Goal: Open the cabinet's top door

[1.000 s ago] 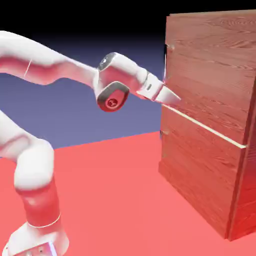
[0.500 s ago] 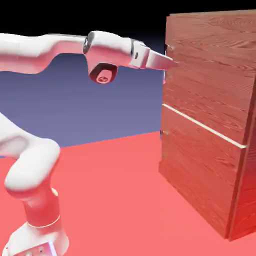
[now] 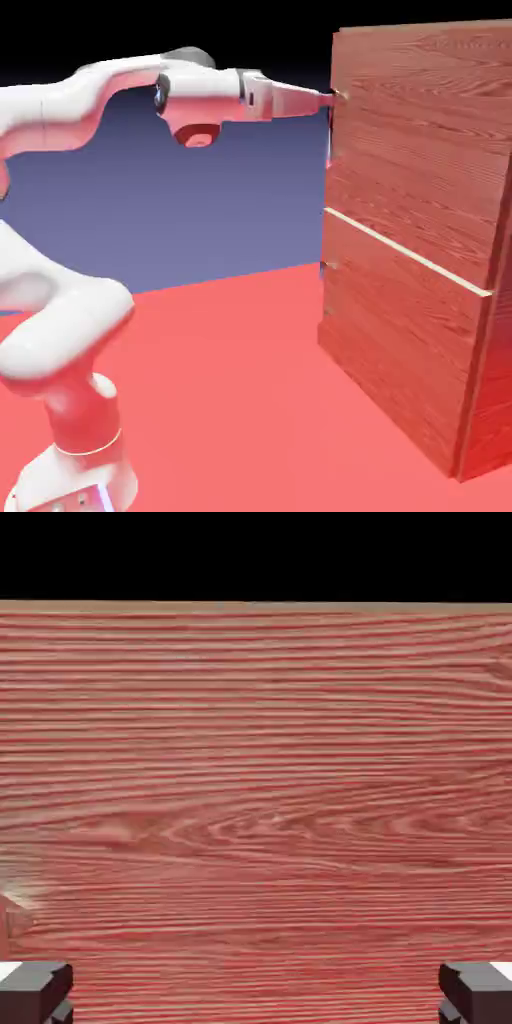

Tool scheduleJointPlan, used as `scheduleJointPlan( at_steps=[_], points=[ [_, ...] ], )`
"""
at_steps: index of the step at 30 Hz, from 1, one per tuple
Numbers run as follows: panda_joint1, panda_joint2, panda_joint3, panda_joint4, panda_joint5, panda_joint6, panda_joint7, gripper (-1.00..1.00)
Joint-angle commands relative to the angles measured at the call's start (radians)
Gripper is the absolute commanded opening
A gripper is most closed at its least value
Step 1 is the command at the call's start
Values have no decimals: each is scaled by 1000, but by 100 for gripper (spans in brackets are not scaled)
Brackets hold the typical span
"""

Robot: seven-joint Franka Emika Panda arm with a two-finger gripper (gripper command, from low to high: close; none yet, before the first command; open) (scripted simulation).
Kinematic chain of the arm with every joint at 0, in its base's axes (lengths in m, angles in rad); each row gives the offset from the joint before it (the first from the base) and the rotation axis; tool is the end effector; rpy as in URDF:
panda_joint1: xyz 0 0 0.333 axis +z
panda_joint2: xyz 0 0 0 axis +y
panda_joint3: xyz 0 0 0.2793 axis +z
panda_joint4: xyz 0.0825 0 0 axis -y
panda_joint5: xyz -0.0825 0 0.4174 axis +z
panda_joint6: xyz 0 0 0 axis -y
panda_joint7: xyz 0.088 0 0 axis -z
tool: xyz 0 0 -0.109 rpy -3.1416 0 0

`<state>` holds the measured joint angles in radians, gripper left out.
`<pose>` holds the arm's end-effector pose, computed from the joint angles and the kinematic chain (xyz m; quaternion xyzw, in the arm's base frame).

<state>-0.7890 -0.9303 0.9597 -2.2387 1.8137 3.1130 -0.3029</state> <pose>0.4358 0.1173 0.6340 -0.6498 0.2979 -0.6533 0.2495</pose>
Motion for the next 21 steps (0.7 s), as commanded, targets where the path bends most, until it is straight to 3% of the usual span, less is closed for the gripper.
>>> scheduleJointPlan(
  at_steps=[1,12,18,19,21],
  points=[
    [-19,-9,23,14,44,2,-25,100],
    [-227,-102,272,162,513,21,-295,100],
    [-406,-91,352,287,522,-14,-278,100],
    [-406,-91,352,287,522,-14,-278,-100],
    [-373,-102,325,251,532,-43,-290,-100]
  ],
)
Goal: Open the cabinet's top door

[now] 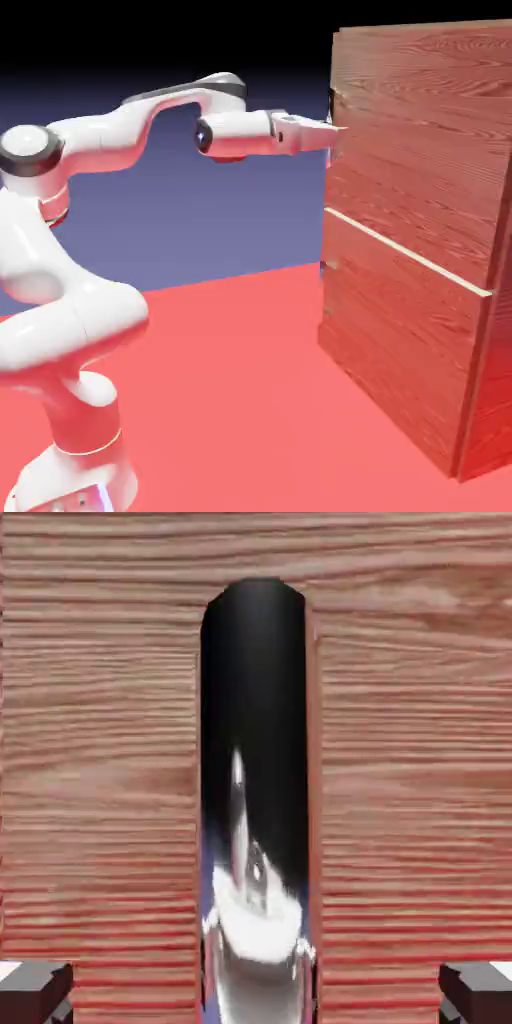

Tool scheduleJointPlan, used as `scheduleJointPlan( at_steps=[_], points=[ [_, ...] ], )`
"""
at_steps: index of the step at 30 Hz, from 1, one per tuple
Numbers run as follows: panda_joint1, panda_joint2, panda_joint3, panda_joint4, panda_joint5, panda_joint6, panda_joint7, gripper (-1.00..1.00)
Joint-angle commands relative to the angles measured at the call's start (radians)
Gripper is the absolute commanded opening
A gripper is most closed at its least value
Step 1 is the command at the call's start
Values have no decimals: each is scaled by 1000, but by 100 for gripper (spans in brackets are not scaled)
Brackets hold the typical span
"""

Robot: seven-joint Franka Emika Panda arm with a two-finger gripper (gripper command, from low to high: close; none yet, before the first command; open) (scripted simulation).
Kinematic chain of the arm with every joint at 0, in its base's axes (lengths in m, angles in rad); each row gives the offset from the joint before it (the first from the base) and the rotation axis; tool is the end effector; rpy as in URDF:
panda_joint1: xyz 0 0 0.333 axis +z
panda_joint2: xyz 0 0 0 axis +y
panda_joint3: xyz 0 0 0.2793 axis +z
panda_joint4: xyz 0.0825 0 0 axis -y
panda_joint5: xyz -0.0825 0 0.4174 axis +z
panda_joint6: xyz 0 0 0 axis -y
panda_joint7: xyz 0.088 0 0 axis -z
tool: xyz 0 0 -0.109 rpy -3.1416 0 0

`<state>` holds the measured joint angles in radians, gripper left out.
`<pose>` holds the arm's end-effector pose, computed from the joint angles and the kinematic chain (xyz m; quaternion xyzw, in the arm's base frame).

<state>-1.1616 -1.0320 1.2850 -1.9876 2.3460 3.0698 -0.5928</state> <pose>0.5104 0.1816 0.5656 -0.6506 0.2773 -0.6560 0.2636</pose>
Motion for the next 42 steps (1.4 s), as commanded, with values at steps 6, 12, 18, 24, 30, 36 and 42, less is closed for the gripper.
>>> scheduleJointPlan(
  at_steps=[6,12,18,24,30,36,42],
  points=[
    [211,-52,-159,-218,29,-165,-69,-100],
    [429,-97,-329,-426,-13,-313,-118,-100],
    [644,-169,-530,-625,-135,-457,-131,-100],
    [806,-270,-748,-785,-325,-593,-109,-100],
    [890,-376,-965,-890,-544,-728,-71,-100],
    [910,-452,-1183,-943,-763,-869,-41,-100],
    [900,-480,-1400,-950,-968,-1016,-30,-100]
  ],
)
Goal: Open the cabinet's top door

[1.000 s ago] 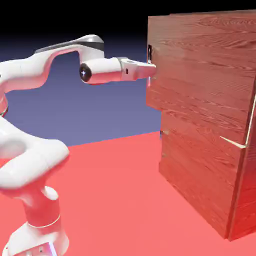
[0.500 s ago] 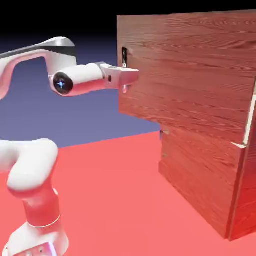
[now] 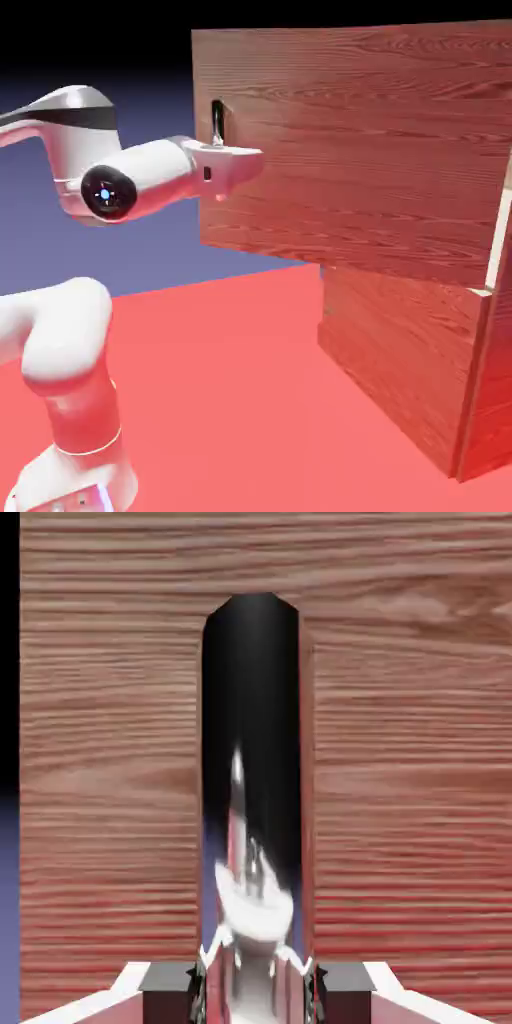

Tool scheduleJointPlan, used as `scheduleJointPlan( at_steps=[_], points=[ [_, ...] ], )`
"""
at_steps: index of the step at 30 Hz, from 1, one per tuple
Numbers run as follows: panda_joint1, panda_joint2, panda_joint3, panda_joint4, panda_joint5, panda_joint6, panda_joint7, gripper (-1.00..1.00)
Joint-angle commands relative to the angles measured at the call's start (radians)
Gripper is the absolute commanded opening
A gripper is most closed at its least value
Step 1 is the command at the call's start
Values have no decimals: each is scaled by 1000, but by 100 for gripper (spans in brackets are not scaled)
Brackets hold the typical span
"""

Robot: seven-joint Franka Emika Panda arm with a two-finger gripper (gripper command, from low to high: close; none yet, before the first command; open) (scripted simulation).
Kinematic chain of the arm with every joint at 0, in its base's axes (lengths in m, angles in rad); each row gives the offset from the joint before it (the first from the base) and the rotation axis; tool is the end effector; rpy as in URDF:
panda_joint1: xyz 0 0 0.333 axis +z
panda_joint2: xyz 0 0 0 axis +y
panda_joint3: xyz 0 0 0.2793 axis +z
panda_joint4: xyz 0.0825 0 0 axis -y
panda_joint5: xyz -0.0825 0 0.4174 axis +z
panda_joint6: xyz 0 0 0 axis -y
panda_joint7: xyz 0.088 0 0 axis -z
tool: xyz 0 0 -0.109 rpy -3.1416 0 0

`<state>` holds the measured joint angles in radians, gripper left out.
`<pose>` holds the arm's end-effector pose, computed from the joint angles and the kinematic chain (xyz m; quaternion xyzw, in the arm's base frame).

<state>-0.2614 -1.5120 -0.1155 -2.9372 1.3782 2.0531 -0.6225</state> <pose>0.2535 -0.0430 0.5866 -0.7071 -0.0045 -0.4969 0.5031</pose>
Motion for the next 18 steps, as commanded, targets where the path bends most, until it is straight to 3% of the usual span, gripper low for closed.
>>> scheduleJointPlan(
  at_steps=[1,10,18],
  points=[
    [-2,0,-36,3,-33,-24,0,-100],
    [15,68,-362,95,-317,-263,-21,-100],
    [151,199,-652,298,-547,-508,-51,-100]
  ],
)
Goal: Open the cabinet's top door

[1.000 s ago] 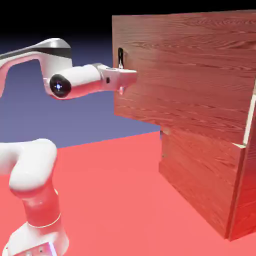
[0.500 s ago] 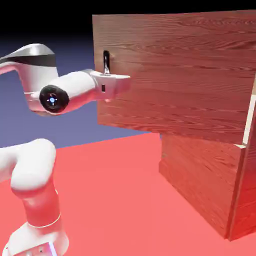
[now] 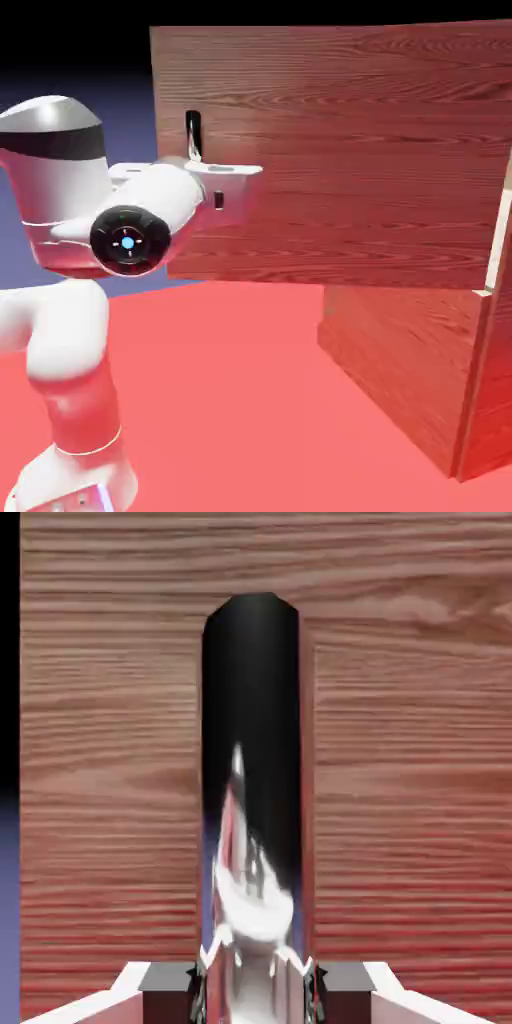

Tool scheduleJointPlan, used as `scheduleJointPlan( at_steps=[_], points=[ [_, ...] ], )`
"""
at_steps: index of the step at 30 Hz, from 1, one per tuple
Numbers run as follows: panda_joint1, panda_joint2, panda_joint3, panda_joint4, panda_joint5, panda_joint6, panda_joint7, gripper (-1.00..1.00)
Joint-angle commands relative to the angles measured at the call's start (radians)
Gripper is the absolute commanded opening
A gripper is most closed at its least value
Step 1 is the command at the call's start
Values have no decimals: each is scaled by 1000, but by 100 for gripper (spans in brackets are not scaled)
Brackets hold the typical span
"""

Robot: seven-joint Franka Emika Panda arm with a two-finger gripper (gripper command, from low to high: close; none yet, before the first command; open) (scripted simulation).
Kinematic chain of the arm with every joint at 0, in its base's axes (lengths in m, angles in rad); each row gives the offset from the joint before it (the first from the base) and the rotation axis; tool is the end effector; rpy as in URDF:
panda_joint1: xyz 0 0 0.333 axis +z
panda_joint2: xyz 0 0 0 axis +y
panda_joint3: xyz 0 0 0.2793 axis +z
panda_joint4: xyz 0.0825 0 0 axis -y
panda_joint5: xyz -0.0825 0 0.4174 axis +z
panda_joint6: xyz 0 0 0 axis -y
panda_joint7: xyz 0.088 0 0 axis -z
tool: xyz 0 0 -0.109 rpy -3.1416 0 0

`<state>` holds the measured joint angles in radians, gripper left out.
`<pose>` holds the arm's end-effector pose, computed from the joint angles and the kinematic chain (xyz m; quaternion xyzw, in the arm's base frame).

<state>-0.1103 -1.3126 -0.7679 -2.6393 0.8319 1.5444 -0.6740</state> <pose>0.2075 -0.1948 0.5783 -0.6957 -0.1260 -0.4029 0.5812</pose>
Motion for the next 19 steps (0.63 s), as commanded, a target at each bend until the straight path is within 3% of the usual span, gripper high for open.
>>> scheduleJointPlan(
  at_steps=[1,18,19],
  points=[
    [29,17,-36,35,-26,-33,-3,-100],
    [592,133,-451,643,-251,-488,42,-100],
    [592,133,-451,643,-251,-488,42,100]
  ],
)
